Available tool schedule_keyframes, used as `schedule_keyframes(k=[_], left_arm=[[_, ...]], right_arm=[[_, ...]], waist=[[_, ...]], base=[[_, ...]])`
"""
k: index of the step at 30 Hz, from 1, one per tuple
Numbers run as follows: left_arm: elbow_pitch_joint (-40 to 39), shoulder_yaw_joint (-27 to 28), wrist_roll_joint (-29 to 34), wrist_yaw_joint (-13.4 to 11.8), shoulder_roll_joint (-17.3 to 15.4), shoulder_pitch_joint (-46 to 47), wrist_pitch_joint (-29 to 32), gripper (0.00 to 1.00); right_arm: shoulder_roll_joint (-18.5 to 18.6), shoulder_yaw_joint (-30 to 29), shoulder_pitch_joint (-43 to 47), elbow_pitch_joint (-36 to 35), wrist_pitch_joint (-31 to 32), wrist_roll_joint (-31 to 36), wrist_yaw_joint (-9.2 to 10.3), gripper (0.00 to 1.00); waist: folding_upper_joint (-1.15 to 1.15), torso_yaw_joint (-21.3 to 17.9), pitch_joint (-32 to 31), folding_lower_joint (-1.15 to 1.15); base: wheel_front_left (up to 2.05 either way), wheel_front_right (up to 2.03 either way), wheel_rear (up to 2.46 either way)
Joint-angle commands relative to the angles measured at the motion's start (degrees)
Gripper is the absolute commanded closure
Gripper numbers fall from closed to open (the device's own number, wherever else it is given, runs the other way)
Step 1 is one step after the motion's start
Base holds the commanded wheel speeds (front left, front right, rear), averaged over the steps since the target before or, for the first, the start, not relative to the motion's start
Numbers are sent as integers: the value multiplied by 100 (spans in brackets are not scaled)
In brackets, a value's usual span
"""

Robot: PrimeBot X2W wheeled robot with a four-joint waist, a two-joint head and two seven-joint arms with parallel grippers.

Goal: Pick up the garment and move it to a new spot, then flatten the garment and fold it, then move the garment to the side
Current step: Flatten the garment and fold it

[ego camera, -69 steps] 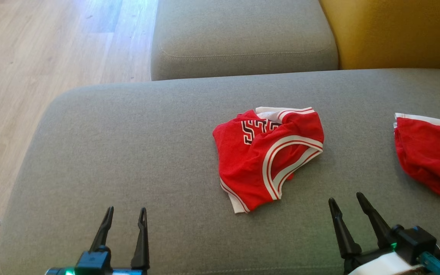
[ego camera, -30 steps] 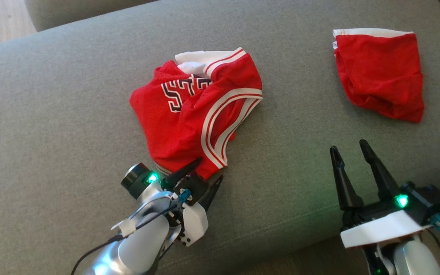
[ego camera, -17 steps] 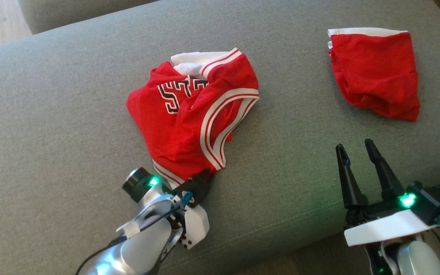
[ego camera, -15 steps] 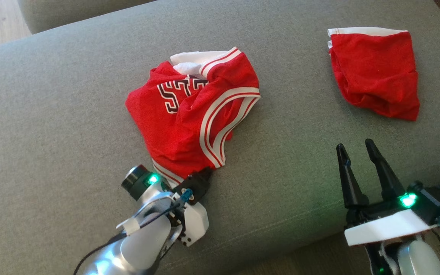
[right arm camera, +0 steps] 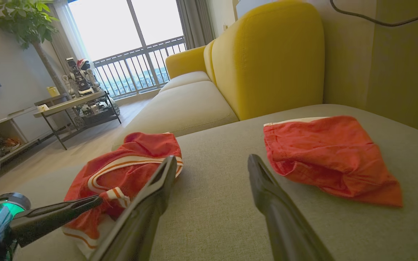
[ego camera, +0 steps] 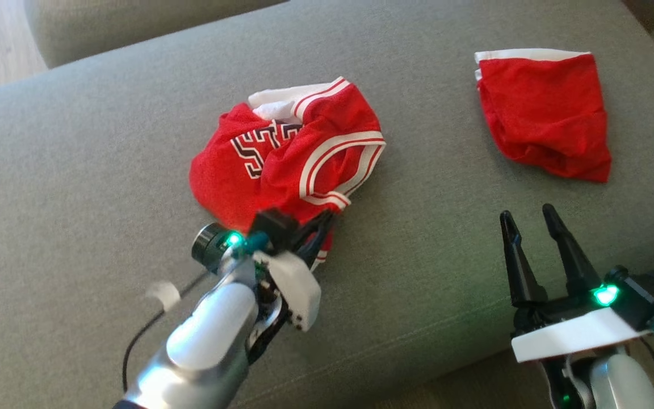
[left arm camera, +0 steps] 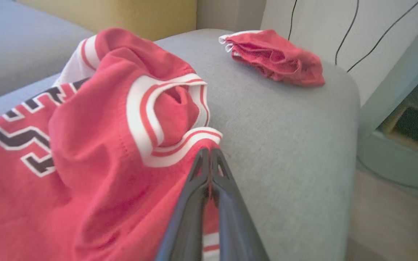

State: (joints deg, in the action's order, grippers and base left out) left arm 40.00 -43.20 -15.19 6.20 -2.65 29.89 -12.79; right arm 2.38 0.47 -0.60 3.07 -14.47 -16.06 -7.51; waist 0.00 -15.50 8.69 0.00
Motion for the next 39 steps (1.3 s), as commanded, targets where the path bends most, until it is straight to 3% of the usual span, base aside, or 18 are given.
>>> schedule_keyframes(k=[1,9,14,19,24,29,35,39], left_arm=[[-405,228,-517,58,-23,340,279,100],[-1614,970,-2986,88,-23,1377,1941,100],[-1988,1636,-4173,-464,-23,2311,2519,100],[-1979,2257,-4750,-906,-23,3405,2221,100],[-1561,2745,-4645,-1139,-132,4108,1502,100],[-642,3002,-4438,-1365,-522,3555,983,100],[192,3227,-4422,-1292,-972,2404,546,100],[608,3454,-4470,-1048,-1317,1659,164,100]], right_arm=[[50,138,-134,-166,-52,-66,2,0],[50,75,-70,-144,-52,-246,2,0],[50,109,-17,-106,-52,-335,2,0],[50,77,56,-82,-52,-374,2,0],[50,-30,95,-126,-52,-336,2,0],[50,10,112,-162,-52,-291,2,0],[50,129,109,-186,-52,-279,2,0],[50,193,101,-179,-52,-242,2,0]], waist=[[0,-75,-99,0],[0,-331,-391,0],[0,-518,-579,0],[0,-654,-761,0],[0,-507,-779,0],[0,-241,-761,0],[0,-73,-640,0],[0,8,-488,0]], base=[[0,0,0],[0,0,0],[0,0,0],[0,0,0],[0,0,0],[0,0,0],[0,0,0],[0,0,0]])
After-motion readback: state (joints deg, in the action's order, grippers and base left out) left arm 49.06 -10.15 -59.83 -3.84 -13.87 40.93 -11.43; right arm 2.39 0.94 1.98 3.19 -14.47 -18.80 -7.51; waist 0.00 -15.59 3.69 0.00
